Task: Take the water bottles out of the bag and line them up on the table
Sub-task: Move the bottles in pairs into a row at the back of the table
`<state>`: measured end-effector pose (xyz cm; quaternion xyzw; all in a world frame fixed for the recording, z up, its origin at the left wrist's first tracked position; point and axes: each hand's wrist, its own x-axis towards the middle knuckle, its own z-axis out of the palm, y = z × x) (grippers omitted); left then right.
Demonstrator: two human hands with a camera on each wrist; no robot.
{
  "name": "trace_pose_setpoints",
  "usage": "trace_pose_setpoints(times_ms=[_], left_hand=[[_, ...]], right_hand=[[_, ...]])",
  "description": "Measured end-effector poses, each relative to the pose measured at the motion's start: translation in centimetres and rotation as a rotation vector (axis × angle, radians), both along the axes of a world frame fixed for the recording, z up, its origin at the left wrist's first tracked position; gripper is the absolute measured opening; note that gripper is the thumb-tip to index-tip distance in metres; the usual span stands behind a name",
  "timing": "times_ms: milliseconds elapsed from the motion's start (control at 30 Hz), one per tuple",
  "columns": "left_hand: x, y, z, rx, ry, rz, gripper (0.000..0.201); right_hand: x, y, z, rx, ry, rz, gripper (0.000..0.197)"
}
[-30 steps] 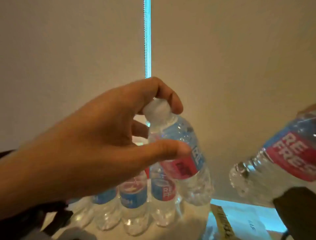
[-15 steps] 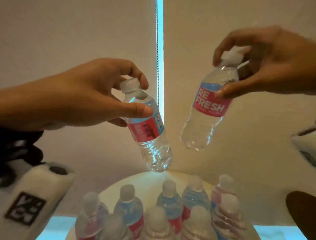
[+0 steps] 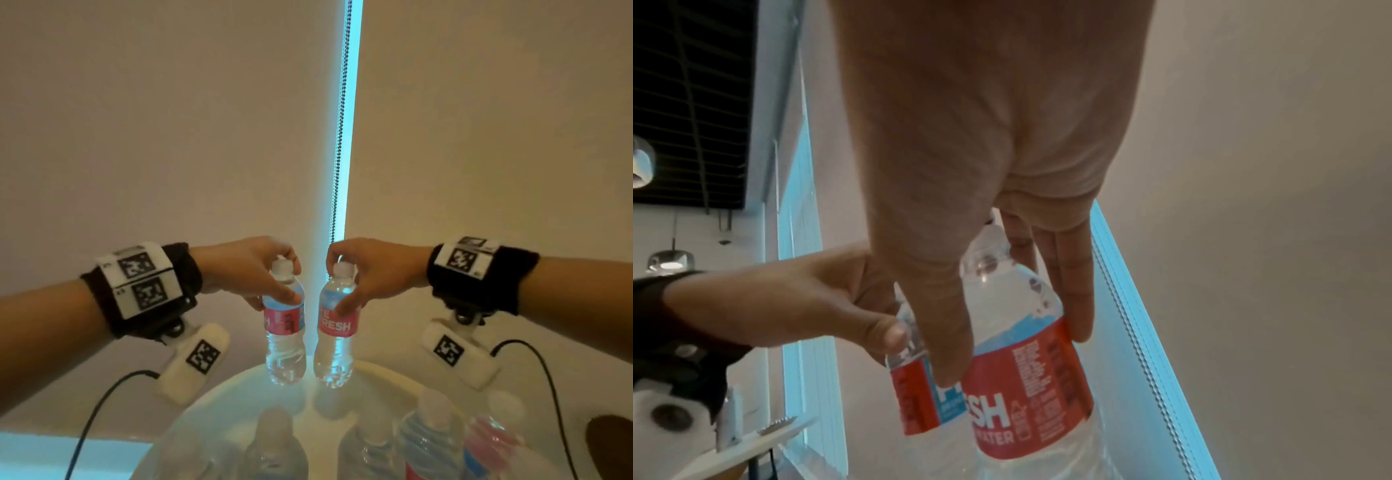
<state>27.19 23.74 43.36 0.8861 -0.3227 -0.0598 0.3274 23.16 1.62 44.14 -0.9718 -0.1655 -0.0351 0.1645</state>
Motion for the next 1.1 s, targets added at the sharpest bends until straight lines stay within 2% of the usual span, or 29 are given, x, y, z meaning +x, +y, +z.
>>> trace_pose_setpoints(times_ms=[200,400,700,800,1100], left_hand=[[4.7,-1.8,-3.2,0.059,0.068,0.014,0.034],[7.1,-2.9,-5.0,0.105,0.079,0.039,0.034],[9.0,-4.4,-6.5,0.113,0.103,0.097,0.034],[9.4,-4.4,-6.2,0.169,0.116,0.102,0.034],[10.1,-4.6,-6.2,0.232,0.133,0.103,0.051]], right_hand=[[5.0,0.6,-4.1,-0.135,0.073,-0.036,0.051],[7.5,0.8,-6.3,-0.167,0.097,-0.072,0.056],[9.4,0.1,-7.1,-0.087,0.095,-0.118,0.064],[9.7,-0.1,-7.2,-0.060,0.104,-0.117,0.064],[9.6,-0.6,-7.1,-0.040,0.135,-0.091,0.068]])
